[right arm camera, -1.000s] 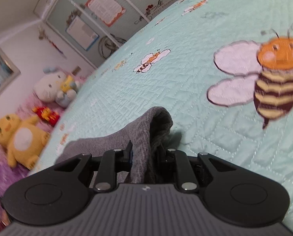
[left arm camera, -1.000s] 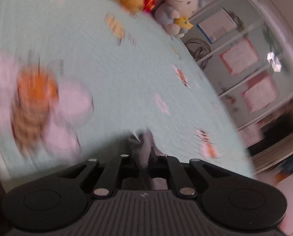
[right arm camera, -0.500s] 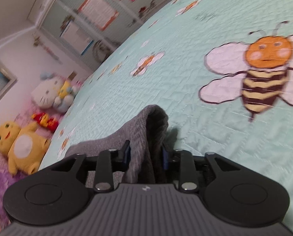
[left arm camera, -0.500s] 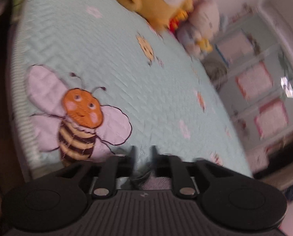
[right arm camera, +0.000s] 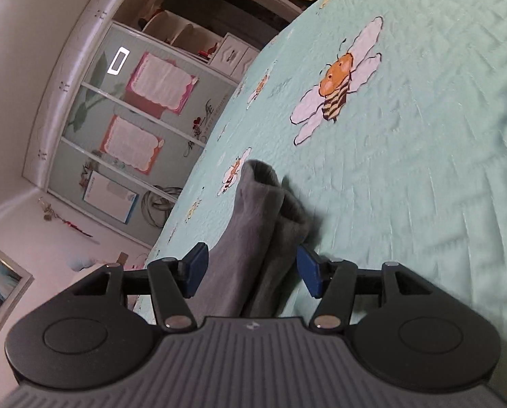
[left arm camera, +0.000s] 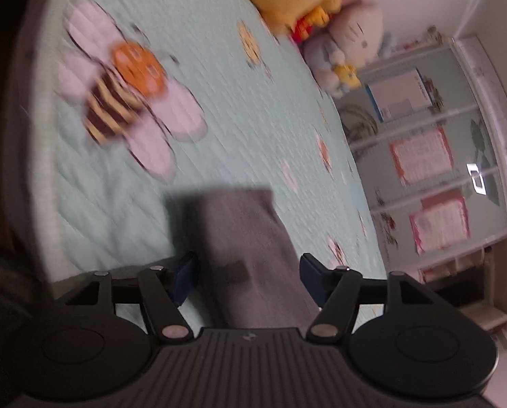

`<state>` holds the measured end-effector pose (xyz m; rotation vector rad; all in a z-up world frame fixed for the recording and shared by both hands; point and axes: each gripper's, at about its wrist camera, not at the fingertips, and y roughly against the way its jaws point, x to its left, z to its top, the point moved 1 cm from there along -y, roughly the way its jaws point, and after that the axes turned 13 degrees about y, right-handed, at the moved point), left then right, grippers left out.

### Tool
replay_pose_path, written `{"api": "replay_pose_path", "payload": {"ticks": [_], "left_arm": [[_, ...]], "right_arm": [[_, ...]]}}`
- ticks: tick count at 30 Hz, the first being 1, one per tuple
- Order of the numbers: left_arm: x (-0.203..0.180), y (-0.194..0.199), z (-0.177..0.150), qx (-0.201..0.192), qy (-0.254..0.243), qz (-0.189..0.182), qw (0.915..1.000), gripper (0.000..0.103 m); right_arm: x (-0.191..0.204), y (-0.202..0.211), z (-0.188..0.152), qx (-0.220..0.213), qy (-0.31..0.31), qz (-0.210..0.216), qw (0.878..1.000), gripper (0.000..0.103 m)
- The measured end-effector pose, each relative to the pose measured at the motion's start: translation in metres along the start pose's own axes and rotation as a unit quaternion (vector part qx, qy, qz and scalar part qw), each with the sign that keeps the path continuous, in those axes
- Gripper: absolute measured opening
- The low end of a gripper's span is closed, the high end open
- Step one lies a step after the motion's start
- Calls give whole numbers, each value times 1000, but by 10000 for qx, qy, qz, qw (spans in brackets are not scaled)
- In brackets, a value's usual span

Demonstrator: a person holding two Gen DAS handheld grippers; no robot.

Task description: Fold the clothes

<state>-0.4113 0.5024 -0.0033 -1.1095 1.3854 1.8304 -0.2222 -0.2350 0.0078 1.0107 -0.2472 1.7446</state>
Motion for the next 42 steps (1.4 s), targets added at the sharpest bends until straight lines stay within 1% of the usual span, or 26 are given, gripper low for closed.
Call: {"api": "replay_pose_path", "payload": {"ticks": [1,3,9,12,14,15,17,19,20,21,22,23,24,26,27,28,30,31,32,33,35,36,38,40,41,42], "left_arm": [[-1,-3,-2,56,-13,-18,10000,72],[1,-7,-5,52,-34,-48,10000,72],[0,-12,-2,-23,-90,-64,9999,72],[-4,-16,-2,-137,-64,25,9999,72],[-9,-20,-3,-229,-126,113,9996,72],[-11,-21,-4,-281,-167,160,9993,72],[-15,-26,-4,-335,-268,276,9987,71],[-19,-33,-1,-316,-372,459,9978,56],[-21,-37,0,-307,-424,550,9971,21],[-20,-41,5,-250,-327,587,9974,10],[-16,-46,14,-154,-110,581,9981,10],[-18,-48,20,-107,-92,574,9983,10],[-24,-48,25,-98,-235,566,9981,9],[-41,-47,32,-151,-745,497,9959,9],[-47,-48,36,-147,-917,499,9944,9],[-45,-51,37,-91,-975,587,9935,9],[-33,-59,37,37,-977,820,9918,10],[-25,-58,36,48,-913,823,9924,11],[-21,-56,35,29,-881,762,9932,11],[-19,-52,35,19,-904,747,9931,11],[-20,-44,32,6,-982,767,9922,11],[-21,-38,31,-12,-999,765,9920,14],[-21,-26,28,-48,-1035,762,9917,16],[-22,-13,25,-84,-1070,758,9913,17],[-22,-7,23,-102,-1088,756,9911,17],[-22,-1,22,-120,-1106,755,9909,20]], "right_arm": [[4,4,0,-103,45,12,9999,59],[6,6,1,-180,-143,25,9997,61],[-1,-12,-14,-23,-582,-98,9983,62],[1,-27,-16,-95,-556,-302,9980,62],[4,-40,-15,-102,-580,-405,9974,63],[6,-47,-15,-79,-575,-427,9974,66],[8,-56,-15,-44,-480,-531,9974,66],[11,-63,-15,-45,-353,-603,9975,63],[11,-67,-15,-24,-280,-641,9975,59],[10,-70,-12,26,-190,-664,9976,31],[10,-73,-9,63,-93,-658,9978,7],[9,-76,-5,99,4,-652,9978,7],[12,-76,0,109,219,-651,9976,7],[34,-72,11,44,977,-622,9933,7],[41,-69,16,25,1203,-519,9914,7],[43,-68,18,58,1348,-479,9897,7],[18,-77,10,480,1298,-694,9879,7],[2,-81,3,632,1145,-741,9886,5],[-14,-79,-3,545,831,-600,9932,5],[-20,-76,-5,414,642,-458,9960,6],[-20,-77,-3,408,531,-454,9967,7],[-22,-77,-1,427,410,-410,9974,9],[-26,-75,2,447,134,-303,9984,14],[-30,-66,3,357,-186,-201,9990,20],[-29,-60,3,325,-217,-223,9990,23],[-26,-54,2,296,-182,-295,9990,26]]}}
